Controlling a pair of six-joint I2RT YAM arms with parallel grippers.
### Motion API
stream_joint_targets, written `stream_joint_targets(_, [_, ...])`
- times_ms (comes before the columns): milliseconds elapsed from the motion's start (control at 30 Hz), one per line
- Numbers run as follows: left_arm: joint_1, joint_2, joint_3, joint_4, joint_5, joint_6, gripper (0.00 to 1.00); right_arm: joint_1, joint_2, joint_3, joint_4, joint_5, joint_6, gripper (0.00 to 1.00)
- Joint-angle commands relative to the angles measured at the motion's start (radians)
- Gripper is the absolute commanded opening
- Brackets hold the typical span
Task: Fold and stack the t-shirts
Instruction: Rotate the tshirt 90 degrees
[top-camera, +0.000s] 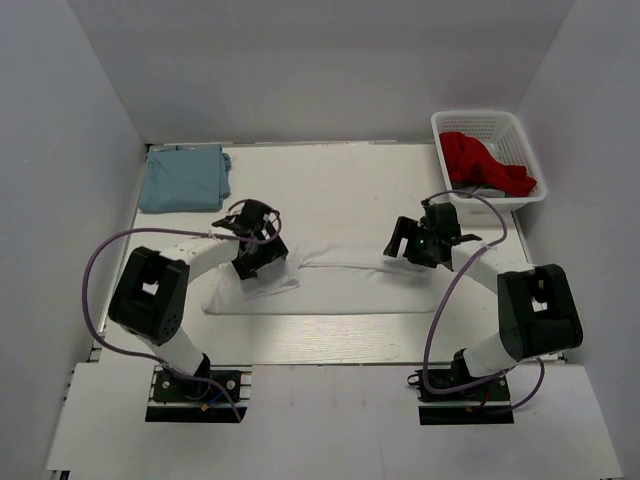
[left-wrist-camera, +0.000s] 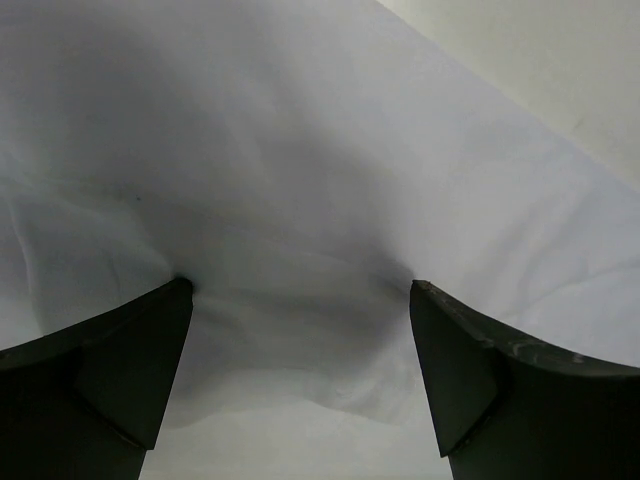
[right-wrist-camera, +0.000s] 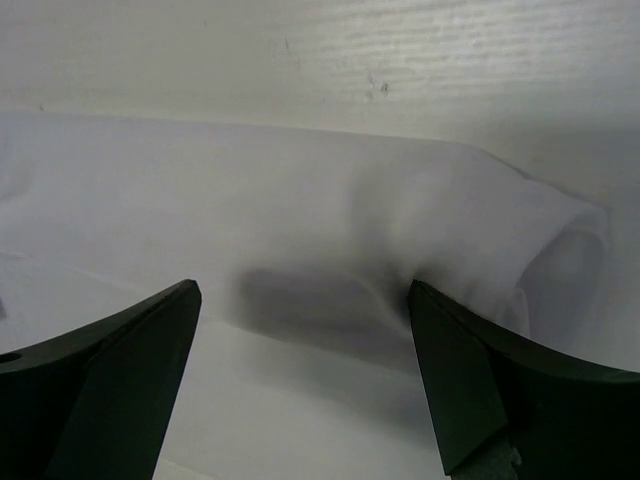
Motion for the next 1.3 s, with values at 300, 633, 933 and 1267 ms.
stream_joint_targets(300, [0.09,0.719,0.874,-0.078,0.086,0.195,1.0,0.211,-0.163,-0.281,-0.023,-0.14,0.078,0.9])
stream_joint_targets(633, [0.058,1.165,1.437,0.25,0.533,0.141,1.0,0.622,-0.076,-0.173,0.08,-0.343,-0.044,0.9])
stream_joint_targets(933, [0.058,1.173,1.428,0.271,0.422,0.114,1.0,0.719,0.041,-0.016,-0.012,-0.304,-0.127,0.9])
stream_joint_targets(1267, [0.078,0.983,1.452,0.199,0.291,0.141,1.0,0.717,-0.145,0.064,-0.156,-0.221,-0.147,0.9])
